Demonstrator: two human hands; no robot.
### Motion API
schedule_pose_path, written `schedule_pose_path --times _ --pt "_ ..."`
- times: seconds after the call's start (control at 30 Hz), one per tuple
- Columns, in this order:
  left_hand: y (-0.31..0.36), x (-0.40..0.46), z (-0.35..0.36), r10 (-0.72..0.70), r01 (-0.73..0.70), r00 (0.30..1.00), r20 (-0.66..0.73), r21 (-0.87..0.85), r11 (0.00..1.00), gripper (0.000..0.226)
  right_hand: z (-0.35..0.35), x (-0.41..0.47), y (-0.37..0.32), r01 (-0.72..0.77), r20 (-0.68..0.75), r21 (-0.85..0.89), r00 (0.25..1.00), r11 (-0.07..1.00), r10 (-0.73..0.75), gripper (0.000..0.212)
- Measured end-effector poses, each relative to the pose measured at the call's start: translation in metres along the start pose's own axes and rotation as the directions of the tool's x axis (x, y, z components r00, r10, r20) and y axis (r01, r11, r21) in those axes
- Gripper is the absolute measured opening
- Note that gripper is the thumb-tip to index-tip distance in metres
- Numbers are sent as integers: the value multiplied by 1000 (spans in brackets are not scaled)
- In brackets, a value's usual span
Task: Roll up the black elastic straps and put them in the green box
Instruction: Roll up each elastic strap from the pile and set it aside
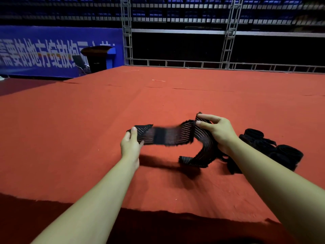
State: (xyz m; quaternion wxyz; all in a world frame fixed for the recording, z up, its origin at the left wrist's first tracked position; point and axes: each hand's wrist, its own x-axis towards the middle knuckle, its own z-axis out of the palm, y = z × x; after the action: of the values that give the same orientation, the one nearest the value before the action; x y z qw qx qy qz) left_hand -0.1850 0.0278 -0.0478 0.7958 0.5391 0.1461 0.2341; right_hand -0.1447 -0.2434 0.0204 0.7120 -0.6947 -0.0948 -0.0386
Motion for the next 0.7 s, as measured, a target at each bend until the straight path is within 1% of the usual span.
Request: schedule_pose_path --times 0.03,0.07,0.1,0.13,0.17,0.23,0.27,0.3,0.37,0.4,0.43,0.47,0.5,0.53,0.57,0.6,0.67,0.7 --pt "1 1 0 35 -37 999 18 128 991 29 -2 -3 1 -15 -12 22 1000 1000 15 29" --pt "2 0 0 67 -78 997 47 277 958 31 -3 -6 3 -29 -24 36 999 999 30 30" --pt "3 -1 1 76 -108 993 93 416 903 32 -5 -9 6 -36 -31 38 999 999 37 31" --pt "4 -3 3 43 -115 988 146 534 838 35 -7 -11 9 -41 -31 34 999 999 42 30" --pt "5 -6 5 -28 -91 983 179 621 779 41 -8 -13 12 -50 -23 30 998 998 50 29" --pt "3 -11 8 -161 -43 960 229 690 723 58 -7 -18 15 -68 1 32 998 997 68 29" --pt "1 -13 9 -208 -41 943 261 710 702 66 -5 -21 17 -68 11 35 998 997 68 29" --pt "-2 -15 11 -249 -47 928 276 751 659 75 -3 -23 18 -62 11 34 998 998 61 29" --pt "-11 -20 12 -266 -101 920 287 831 548 94 0 -26 20 -39 -1 41 999 998 39 28" --pt "-15 -22 13 -232 -150 917 323 822 549 100 0 -27 20 -37 -3 57 999 998 37 28" --pt "-17 -24 16 -186 -209 900 394 765 609 96 1 -28 20 -45 11 79 999 996 45 29" --pt "-17 -27 19 -145 -249 872 467 680 690 84 2 -30 19 -58 38 99 998 993 55 30" --pt "-18 -31 24 -127 -257 836 533 586 769 72 4 -30 19 -68 70 107 996 992 61 30" --pt "-17 -36 30 -120 -251 806 579 519 817 67 5 -31 18 -76 100 105 993 992 66 31" --pt "-16 -40 35 -108 -258 792 600 491 832 63 7 -31 18 -85 121 103 990 991 72 31" --pt "-16 -42 41 -83 -291 798 598 502 815 56 9 -31 18 -92 132 108 988 990 77 31" --pt "-19 -44 49 -1 -357 839 544 551 754 33 10 -31 20 -92 128 121 989 988 76 30" --pt "-21 -43 50 33 -365 858 513 564 741 22 10 -31 20 -88 114 119 991 989 74 29"
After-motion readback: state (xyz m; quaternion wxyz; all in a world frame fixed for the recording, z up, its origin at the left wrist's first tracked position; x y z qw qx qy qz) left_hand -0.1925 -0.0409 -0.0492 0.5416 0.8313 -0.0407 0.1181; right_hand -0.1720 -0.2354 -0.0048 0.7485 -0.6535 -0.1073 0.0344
